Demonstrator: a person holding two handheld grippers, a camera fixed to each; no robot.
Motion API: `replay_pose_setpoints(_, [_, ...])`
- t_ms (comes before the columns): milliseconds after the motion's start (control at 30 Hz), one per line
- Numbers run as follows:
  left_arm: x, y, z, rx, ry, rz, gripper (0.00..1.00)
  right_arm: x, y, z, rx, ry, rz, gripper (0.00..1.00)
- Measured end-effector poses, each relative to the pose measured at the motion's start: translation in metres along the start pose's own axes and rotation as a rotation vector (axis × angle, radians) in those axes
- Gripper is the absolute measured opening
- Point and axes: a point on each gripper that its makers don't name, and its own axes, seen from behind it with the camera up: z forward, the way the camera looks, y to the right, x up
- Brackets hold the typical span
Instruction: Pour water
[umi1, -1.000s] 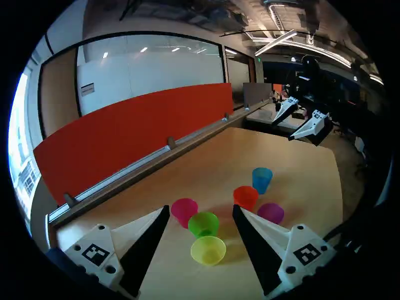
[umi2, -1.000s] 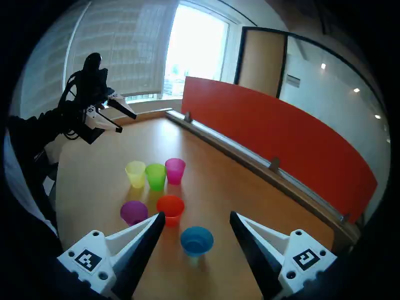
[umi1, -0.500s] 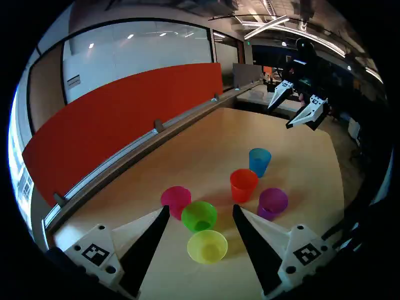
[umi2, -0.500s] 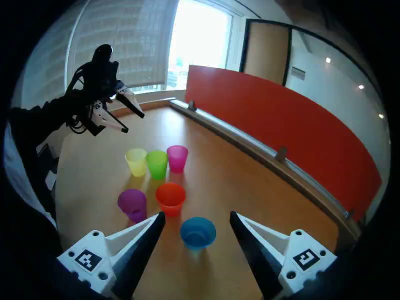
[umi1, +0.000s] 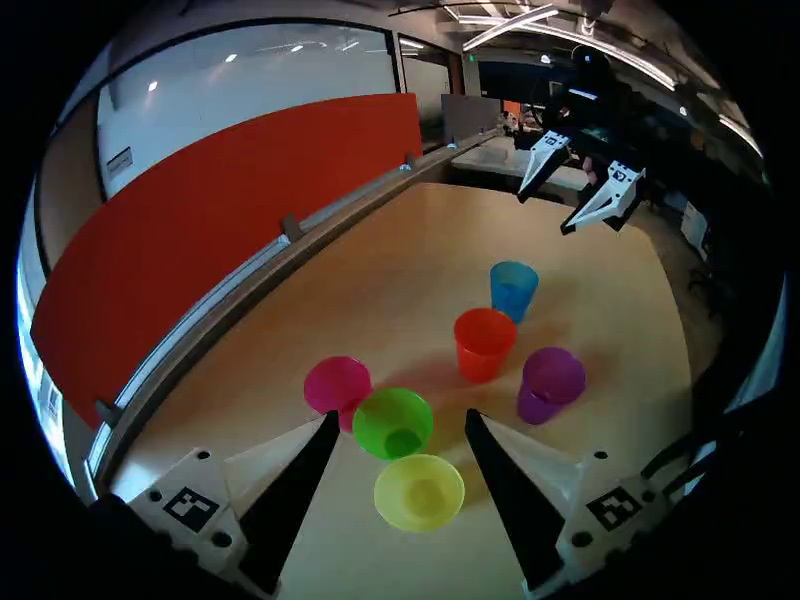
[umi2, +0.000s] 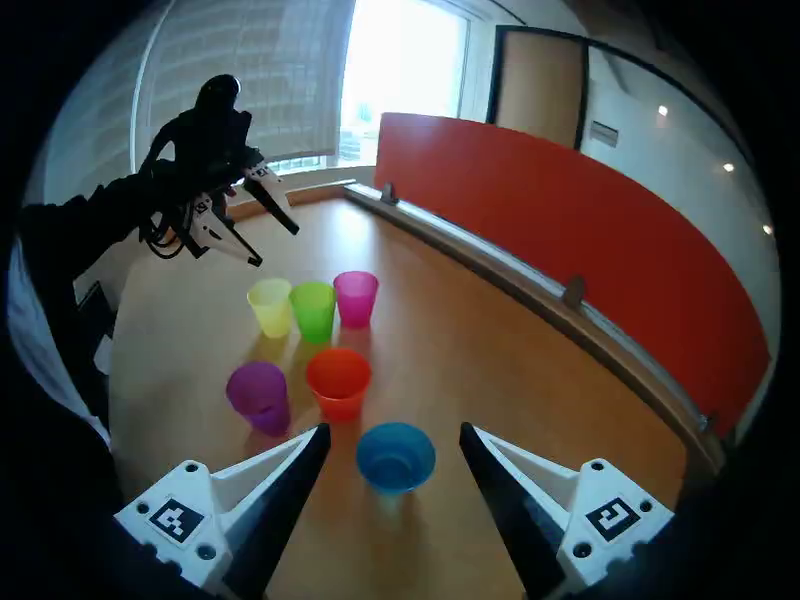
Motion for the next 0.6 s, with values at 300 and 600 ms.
replay_pose_setpoints(300, [-0.011, -0.001, 0.021, -0.033, -0.058, 0.023, 0.94, -0.012, -0.003, 0.014, 0.024, -0.023, -0.005, 1.0])
replay_pose_setpoints(600, [-0.02, 0.004, 0.046, -0.065, -0.113, 0.044, 0.94, -0.024, -0.002, 0.026, 0.037, -0.036, 0.018, 1.0])
